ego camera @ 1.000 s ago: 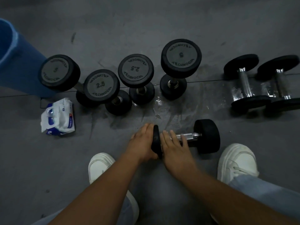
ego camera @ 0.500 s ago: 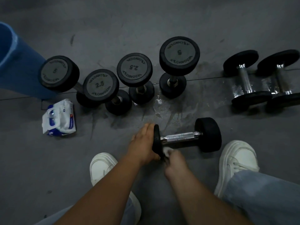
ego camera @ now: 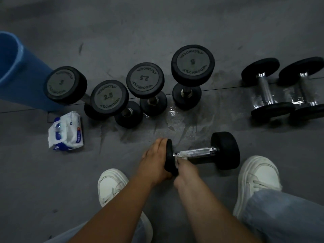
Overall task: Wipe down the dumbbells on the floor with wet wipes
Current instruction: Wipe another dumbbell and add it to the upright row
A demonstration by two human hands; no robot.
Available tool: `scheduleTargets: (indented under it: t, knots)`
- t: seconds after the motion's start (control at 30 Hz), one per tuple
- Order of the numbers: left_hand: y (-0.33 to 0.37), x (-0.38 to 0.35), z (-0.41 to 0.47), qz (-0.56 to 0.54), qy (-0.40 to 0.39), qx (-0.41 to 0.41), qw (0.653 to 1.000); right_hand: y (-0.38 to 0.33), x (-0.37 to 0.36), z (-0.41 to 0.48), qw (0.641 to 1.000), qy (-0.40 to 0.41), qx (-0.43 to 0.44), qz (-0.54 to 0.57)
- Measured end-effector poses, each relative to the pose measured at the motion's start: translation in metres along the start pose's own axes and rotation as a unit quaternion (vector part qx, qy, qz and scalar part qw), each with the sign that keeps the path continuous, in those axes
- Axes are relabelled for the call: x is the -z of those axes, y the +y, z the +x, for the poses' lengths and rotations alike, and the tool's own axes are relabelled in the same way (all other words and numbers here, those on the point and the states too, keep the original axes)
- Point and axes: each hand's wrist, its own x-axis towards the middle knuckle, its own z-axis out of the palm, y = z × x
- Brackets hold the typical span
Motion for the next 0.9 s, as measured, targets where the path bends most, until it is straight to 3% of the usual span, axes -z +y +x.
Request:
scheduleTargets:
  t: [0.07, 0.13, 0.2, 0.27, 0.33, 0.37, 0.47, 0.57, 0.67, 0.73, 0.83, 0.9]
  knots:
    - [0.001, 0.000, -0.002, -0.003, -0.004, 0.001, 1.000, -0.006, 0.009, 0.003, 0.993, 0.005, 0.083, -0.083]
    - [0.000, 0.000, 0.000, 0.000, -0.001, -0.003, 1.000, -0.010, 0.022, 0.002, 0.937, 0.013, 0.253, -0.241]
    - [-0.001, 0.001, 0.001, 0.002, 0.001, -0.006, 1.000, -0.017, 0.029, -0.009, 0.823, 0.017, 0.418, -0.385]
    - [0.000, 0.003, 0.001, -0.003, 0.000, -0.008, 1.000, -0.024, 0.026, -0.009, 0.649, 0.039, 0.556, -0.518]
    - [0.000, 0.003, 0.001, -0.006, -0.001, -0.011, 1.000, -0.016, 0.029, 0.002, 0.510, 0.028, 0.591, -0.624]
    - [0.000, 0.003, 0.002, -0.003, -0.002, -0.013, 1.000, -0.009, 0.037, 0.004, 0.464, 0.023, 0.587, -0.663]
    - [-0.002, 0.001, 0.003, 0.003, -0.008, -0.010, 1.000, 0.005, 0.071, 0.012, 0.388, -0.008, 0.575, -0.720]
    - [-0.001, 0.003, 0.005, 0.005, -0.013, -0.007, 1.000, -0.018, 0.056, 0.018, 0.351, -0.017, 0.563, -0.748]
    - [0.000, 0.006, 0.005, 0.014, -0.017, -0.006, 1.000, -0.016, 0.044, 0.011, 0.422, -0.036, 0.501, -0.755]
    - [0.002, 0.006, 0.003, 0.013, -0.016, -0.004, 1.000, -0.008, 0.054, 0.004, 0.450, -0.035, 0.489, -0.746]
    - [0.001, 0.005, 0.005, 0.012, -0.019, 0.000, 1.000, -0.021, 0.054, 0.004, 0.406, -0.057, 0.512, -0.755]
    - [0.002, 0.006, 0.005, 0.008, -0.014, -0.001, 1.000, -0.037, 0.037, 0.008, 0.422, -0.068, 0.497, -0.755]
